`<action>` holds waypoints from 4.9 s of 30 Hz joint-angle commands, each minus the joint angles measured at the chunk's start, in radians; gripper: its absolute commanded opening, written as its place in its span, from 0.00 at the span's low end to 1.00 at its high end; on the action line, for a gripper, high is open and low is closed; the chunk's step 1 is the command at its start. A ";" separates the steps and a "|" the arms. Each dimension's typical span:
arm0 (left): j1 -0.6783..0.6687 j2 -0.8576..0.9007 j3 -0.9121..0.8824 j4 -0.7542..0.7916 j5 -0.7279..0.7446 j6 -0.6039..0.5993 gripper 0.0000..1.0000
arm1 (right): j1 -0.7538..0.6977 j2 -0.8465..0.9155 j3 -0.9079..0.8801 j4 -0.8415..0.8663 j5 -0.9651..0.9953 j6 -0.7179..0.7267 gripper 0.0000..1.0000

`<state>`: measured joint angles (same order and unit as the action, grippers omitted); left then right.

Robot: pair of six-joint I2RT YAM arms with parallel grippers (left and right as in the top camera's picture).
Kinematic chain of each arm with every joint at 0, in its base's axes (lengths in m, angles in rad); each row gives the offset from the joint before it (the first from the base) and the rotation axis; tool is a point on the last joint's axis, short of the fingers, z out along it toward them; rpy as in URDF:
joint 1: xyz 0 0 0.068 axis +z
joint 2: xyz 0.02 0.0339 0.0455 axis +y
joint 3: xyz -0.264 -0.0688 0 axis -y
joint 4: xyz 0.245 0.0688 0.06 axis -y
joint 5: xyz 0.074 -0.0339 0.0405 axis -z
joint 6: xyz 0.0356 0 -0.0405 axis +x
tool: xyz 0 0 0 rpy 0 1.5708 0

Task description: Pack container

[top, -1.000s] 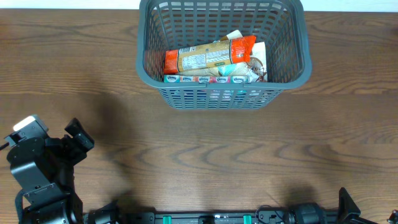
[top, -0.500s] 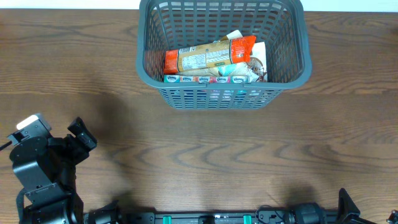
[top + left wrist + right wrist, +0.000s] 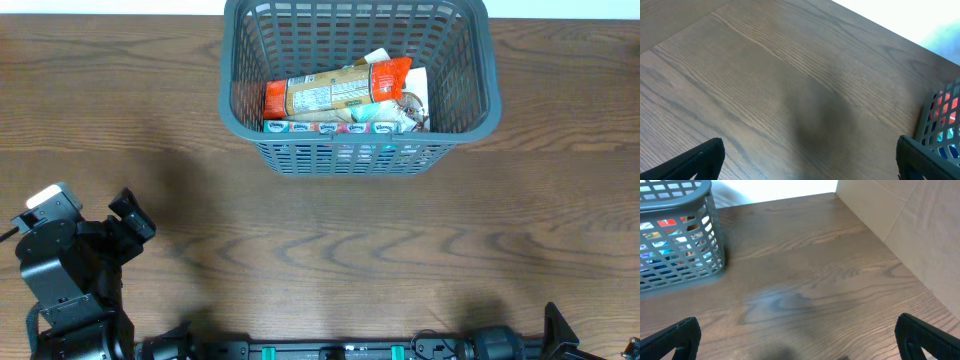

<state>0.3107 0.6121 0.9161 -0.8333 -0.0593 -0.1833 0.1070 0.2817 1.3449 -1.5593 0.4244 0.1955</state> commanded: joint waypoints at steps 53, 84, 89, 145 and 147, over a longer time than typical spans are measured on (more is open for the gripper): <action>-0.005 -0.004 -0.006 0.002 -0.001 -0.002 0.99 | -0.127 -0.276 -1.340 1.893 -0.485 0.009 0.99; -0.005 -0.004 -0.006 0.001 -0.002 -0.002 0.99 | -0.127 -0.275 -1.340 1.493 -0.503 0.002 0.99; -0.005 -0.004 -0.006 0.002 -0.001 -0.002 0.99 | -0.127 -0.275 -1.340 1.493 -0.503 0.002 0.99; -0.221 -0.583 -0.787 0.642 0.018 -0.048 0.99 | -0.127 -0.275 -1.340 1.493 -0.503 0.002 0.99; -0.225 -0.597 -0.799 0.643 0.018 -0.048 0.99 | -0.127 -0.275 -1.340 1.493 -0.503 0.002 0.99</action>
<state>0.0948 0.0399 0.1345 -0.1986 -0.0299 -0.2325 -0.0120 0.0120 0.0071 -0.0628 -0.0719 0.2016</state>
